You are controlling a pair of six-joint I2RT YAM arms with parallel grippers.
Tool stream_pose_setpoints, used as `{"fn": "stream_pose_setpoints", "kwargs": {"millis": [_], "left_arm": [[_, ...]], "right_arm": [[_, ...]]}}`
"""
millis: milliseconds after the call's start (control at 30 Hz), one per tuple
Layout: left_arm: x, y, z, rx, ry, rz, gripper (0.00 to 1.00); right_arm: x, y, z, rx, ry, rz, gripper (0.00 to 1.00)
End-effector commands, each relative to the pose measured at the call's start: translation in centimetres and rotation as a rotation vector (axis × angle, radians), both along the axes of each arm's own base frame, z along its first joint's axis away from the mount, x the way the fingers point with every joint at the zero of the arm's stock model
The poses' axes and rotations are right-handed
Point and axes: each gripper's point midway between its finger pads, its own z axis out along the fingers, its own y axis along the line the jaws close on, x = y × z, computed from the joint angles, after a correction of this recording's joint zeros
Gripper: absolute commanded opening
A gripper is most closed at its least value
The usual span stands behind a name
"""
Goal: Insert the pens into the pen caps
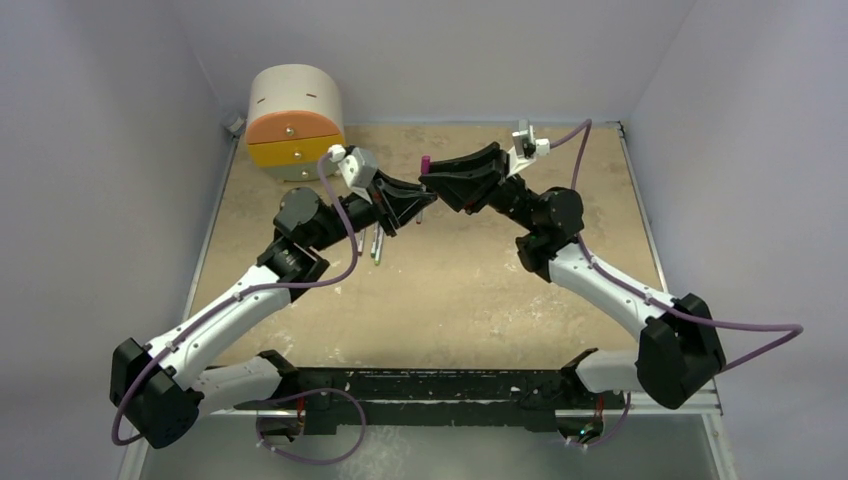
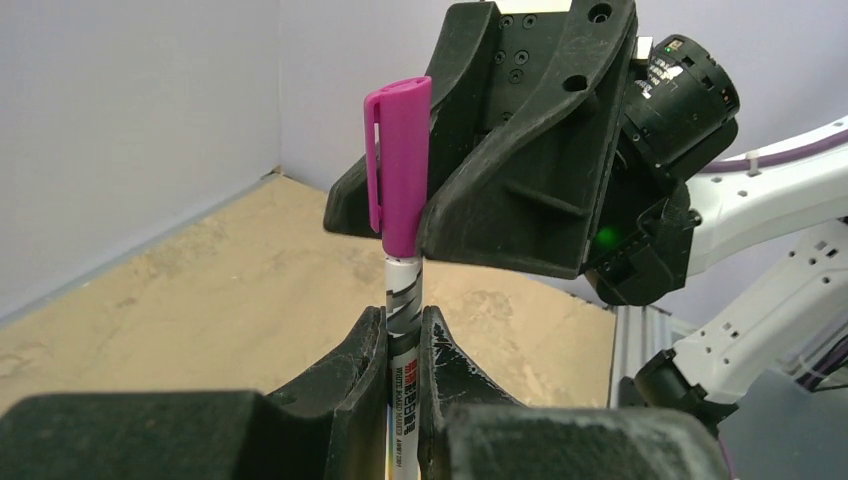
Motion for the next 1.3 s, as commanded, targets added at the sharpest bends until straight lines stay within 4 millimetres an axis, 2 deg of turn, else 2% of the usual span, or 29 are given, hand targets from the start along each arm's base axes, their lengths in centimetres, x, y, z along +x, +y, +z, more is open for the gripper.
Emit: {"fn": "stream_pose_setpoints", "kwargs": {"millis": [0,200,333,433,567,800,1033,1133,1267], "left_arm": [[-0.1,0.4,0.3,0.111,-0.081,0.008,0.0],[0.5,0.8,-0.7,0.171,-0.074,0.046,0.0],[0.9,1.1,-1.5,0.223,-0.063,0.067,0.0],[0.9,1.2,-1.4,0.223,-0.068,0.071,0.0],[0.7,1.3,-0.9,0.209,-0.083,0.073,0.0],[0.9,1.8,-0.3,0.188,-0.093,0.105,0.0],[1.2,1.9,-0.3,0.181,-0.091,0.123,0.0],[1.4,1.8,-0.4,0.176,-0.087,0.125,0.0],[1.6,1.6,-0.4,0.169,-0.081,0.125,0.0]], "right_arm": [[-0.9,-0.5,1.1,-0.015,-0.05,-0.017,0.35],[-0.8,-1.0,1.5,-0.026,-0.059,-0.063,0.42],[0.2,-1.3,2.0,-0.056,-0.062,-0.133,0.55],[1.2,-1.2,1.7,-0.1,-0.044,-0.174,0.62],[2.4,-1.3,1.7,-0.126,-0.009,-0.22,0.64],[3.3,-0.7,0.7,-0.176,0.041,-0.219,0.55],[3.2,-0.4,-0.3,-0.199,0.066,-0.197,0.47],[3.0,-0.3,-0.5,-0.197,0.073,-0.187,0.35],[2.9,0.0,-1.1,-0.201,0.09,-0.172,0.11]]}}
